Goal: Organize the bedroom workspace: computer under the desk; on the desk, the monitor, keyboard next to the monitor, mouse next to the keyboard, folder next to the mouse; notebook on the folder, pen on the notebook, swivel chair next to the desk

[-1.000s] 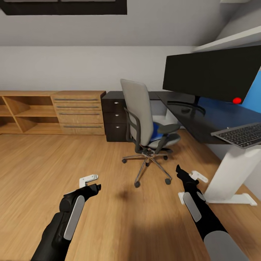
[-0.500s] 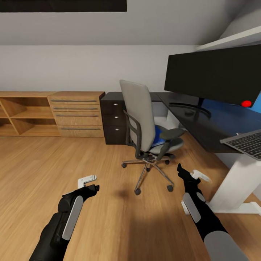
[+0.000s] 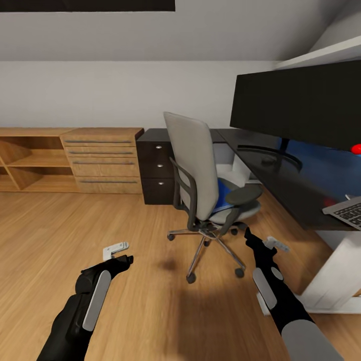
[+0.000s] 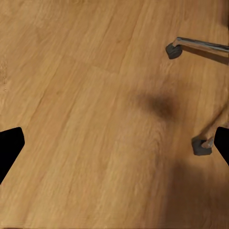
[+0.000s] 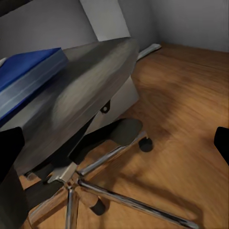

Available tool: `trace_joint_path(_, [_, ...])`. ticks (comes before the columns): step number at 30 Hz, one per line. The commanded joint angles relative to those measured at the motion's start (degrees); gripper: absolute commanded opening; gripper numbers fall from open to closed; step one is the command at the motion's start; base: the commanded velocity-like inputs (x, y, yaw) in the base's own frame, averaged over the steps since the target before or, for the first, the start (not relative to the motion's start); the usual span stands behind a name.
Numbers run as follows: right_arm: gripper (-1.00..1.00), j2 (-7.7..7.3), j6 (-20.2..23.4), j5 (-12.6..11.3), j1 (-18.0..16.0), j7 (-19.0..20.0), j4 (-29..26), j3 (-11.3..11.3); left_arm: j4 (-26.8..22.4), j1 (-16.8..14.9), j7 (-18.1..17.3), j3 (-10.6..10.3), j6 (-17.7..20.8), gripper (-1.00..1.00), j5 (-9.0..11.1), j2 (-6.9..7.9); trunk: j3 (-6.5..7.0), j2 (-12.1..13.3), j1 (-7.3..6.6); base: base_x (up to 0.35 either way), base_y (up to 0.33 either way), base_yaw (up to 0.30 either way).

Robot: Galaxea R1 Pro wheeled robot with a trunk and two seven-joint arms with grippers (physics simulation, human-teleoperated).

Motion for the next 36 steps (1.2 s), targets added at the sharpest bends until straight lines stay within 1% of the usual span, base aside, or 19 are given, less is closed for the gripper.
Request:
trace_joint_path(1, [1.0,-0.04,-0.34,-0.59,-0.03,-0.09,0.03,0.14,-0.08,-0.03,0.43,0.34,0.14,1.0,0.69,-0.05,-0.05,-0.02,0.0,0.116,0.0,0.0])
trace_joint_path(3, [1.0,-0.06,-1.18,-0.5,-0.03,-0.09,0.15,0.12,-0.07,-0.03,0.38,0.86,0.13,1.0,0.67,-0.03,-0.05,-0.02,0.0,0.213,0.0,0.0])
trace_joint_path(7, [1.0,-0.04,-3.2,0.22,-0.03,-0.09,0.21,0.11,-0.08,-0.03,0.38,1.16,0.16,1.0,0.59,-0.04,-0.05,-0.02,0.0,0.172,0.0,0.0])
trace_joint_path(12, [1.0,0.06,-3.79,0.51,-0.03,-0.09,0.22,0.17,-0.14,-0.03,0.37,1.28,0.18,1.0,0.57,0.14,-0.04,-0.02,0.0,0.044,0.0,0.015])
trace_joint_path(23, [1.0,0.05,-4.0,0.64,-0.03,-0.09,0.24,0.14,0.01,-0.03,0.29,1.4,0.19,1.0,0.73,0.82,0.51,-0.02,0.0,0.003,0.0,0.172])
trace_joint_path(25, [1.0,0.08,-4.0,0.7,-0.03,-0.11,0.86,0.18,0.02,-0.03,0.3,2.05,0.23,1.0,0.78,1.02,0.63,-0.02,0.0,0.0,0.0,0.199])
trace_joint_path(26, [1.0,0.1,-4.07,0.92,-0.03,-0.1,1.03,0.19,0.02,-0.03,0.32,2.19,0.25,1.0,0.78,1.05,0.69,-0.02,0.0,0.0,0.0,0.199])
trace_joint_path(27, [1.0,0.17,-4.33,1.63,-0.01,-0.14,1.21,0.19,0.02,-0.03,0.34,2.35,0.26,1.0,0.8,1.07,0.75,-0.02,0.0,0.0,0.0,0.199])
trace_joint_path(28, [1.0,0.74,-5.09,3.79,-0.02,-0.17,1.42,0.22,0.02,-0.03,0.31,2.44,0.34,1.0,0.81,1.07,0.8,-0.02,0.0,0.0,0.0,0.222])
trace_joint_path(31, [1.0,1.1,-5.37,4.53,-0.03,-0.18,1.45,0.2,0.02,-0.03,0.31,2.45,0.36,1.0,0.82,1.09,0.95,-0.02,0.0,0.0,0.0,0.235])
trace_joint_path(36, [1.0,1.16,-5.4,4.7,-0.02,-0.24,1.83,0.31,0.02,-0.03,0.31,2.45,0.3,1.0,0.75,1.08,1.17,-0.02,0.0,0.0,0.0,0.248])
